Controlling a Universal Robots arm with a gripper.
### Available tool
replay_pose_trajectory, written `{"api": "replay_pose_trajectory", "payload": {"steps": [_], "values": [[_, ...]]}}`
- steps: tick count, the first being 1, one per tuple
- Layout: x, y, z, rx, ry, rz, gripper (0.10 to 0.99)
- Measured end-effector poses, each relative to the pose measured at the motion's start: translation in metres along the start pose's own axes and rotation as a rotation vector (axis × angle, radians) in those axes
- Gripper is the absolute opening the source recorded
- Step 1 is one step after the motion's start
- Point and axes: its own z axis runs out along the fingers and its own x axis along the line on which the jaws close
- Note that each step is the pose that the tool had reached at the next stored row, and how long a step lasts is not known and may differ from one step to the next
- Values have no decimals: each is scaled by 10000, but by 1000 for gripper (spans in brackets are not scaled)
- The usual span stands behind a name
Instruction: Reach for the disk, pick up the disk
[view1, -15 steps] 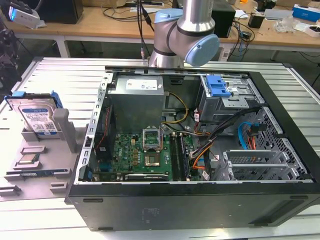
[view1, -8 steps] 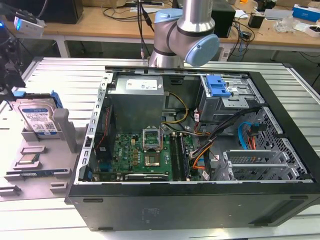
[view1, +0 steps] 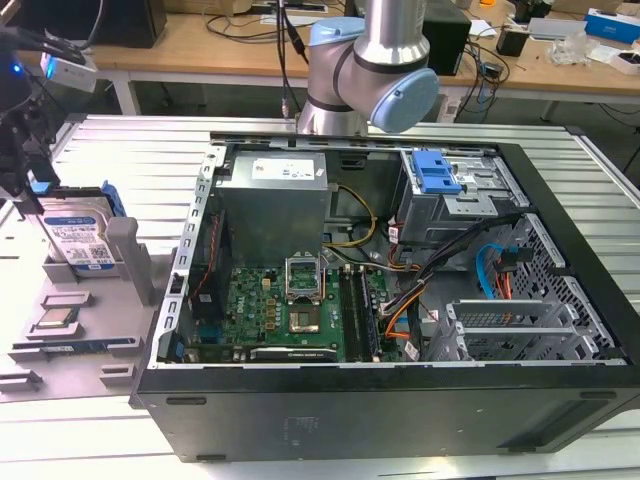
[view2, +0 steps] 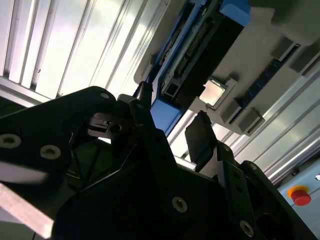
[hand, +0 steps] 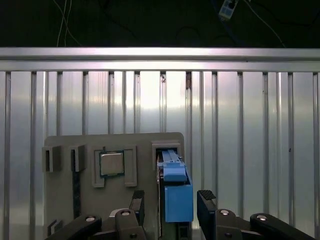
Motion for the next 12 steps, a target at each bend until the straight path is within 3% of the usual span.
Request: {"api": "replay_pose_trajectory", "payload": {"steps": [12], "values": [[-1, -4, 100, -1, 2, -31, 545]]}}
